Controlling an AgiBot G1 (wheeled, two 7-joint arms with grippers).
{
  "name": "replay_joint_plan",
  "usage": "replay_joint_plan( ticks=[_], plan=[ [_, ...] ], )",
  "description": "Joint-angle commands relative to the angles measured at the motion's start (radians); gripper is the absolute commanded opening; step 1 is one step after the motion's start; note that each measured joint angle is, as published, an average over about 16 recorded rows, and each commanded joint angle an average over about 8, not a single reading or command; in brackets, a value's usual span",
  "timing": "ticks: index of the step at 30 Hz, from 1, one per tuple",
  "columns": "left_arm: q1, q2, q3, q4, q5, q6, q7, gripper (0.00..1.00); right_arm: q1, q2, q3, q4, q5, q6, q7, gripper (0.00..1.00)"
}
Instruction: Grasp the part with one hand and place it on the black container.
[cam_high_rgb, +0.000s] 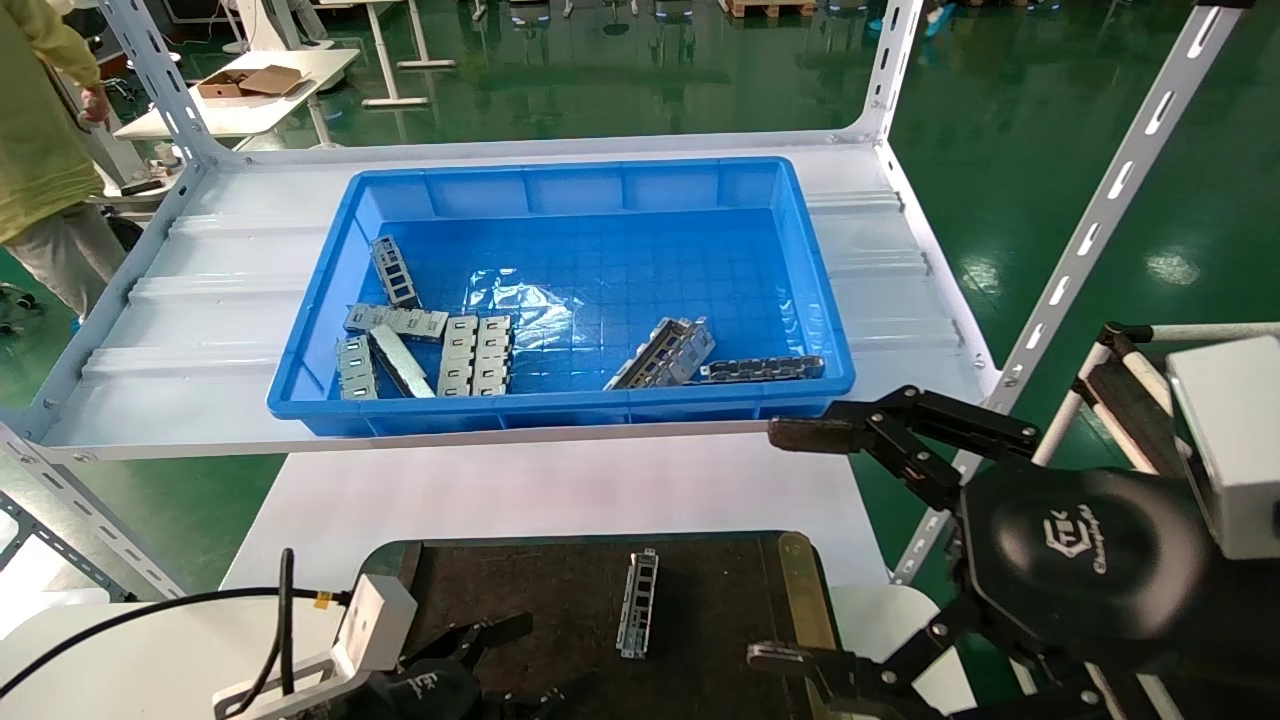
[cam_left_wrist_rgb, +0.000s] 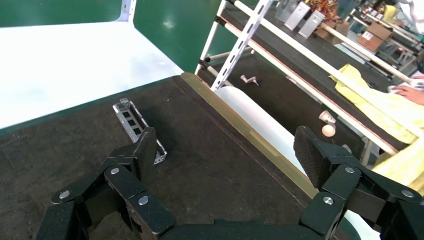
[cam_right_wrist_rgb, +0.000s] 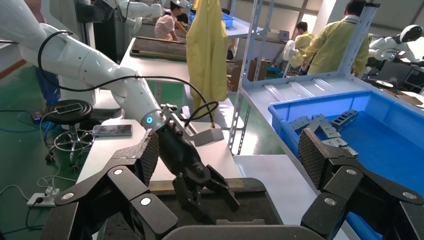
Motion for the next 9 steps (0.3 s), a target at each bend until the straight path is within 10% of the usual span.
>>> replay_joint_plan(
  ticks=[1,9],
  plan=[
    [0.004,-0.013,-0.013,-0.001,-0.012,0.024,0.016,1.00,0.000,0.000,0.000,0.000,0.000,0.000,0.000,1.00],
    [0.016,-0.028,-0.030,-0.002,-0.030,0.049,0.035,1.00,0.000,0.000,0.000,0.000,0.000,0.000,0.000,1.00]
  ],
)
